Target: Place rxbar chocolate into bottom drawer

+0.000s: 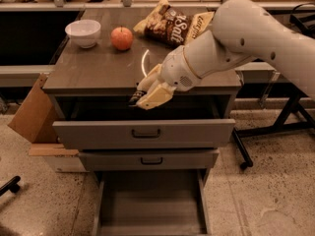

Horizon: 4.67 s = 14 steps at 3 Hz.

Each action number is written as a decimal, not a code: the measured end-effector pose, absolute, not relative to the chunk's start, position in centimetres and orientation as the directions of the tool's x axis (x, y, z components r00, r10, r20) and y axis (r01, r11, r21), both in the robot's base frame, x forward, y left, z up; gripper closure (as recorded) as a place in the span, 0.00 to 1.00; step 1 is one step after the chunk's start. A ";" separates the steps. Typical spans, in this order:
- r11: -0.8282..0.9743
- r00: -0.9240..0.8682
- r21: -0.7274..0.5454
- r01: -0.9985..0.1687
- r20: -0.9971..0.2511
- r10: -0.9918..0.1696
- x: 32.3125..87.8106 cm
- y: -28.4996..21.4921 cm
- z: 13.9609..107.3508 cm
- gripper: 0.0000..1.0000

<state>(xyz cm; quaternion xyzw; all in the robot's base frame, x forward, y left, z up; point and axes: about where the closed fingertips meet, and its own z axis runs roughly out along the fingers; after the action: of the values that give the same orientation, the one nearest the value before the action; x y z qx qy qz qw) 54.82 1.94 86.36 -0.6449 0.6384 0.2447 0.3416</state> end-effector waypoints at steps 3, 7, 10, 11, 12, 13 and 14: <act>0.024 0.082 -0.129 -0.991 -0.755 -0.650 51.1 1.2 82.1 1.00; 0.129 -0.108 0.031 -0.991 -0.756 -0.646 44.5 -4.0 68.1 1.00; -0.026 -0.197 0.267 -0.963 -0.770 -0.607 40.0 -3.0 59.4 1.00; -0.023 -0.262 0.339 -0.940 -0.765 -0.588 37.6 -3.4 55.3 1.00; -0.023 -0.256 0.332 -0.943 -0.767 -0.588 37.8 -3.5 54.6 1.00; -0.034 -0.179 0.246 -0.969 -0.788 -0.588 39.6 -5.7 50.8 1.00; -0.051 -0.132 0.193 -0.980 -0.817 -0.561 41.4 -6.9 47.8 1.00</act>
Offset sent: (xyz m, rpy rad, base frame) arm -0.0293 -0.0062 -0.0440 -0.0088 0.0038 0.0609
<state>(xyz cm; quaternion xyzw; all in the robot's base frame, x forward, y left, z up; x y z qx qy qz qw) 41.37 -6.93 47.77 -0.6046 0.6371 0.4001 0.2619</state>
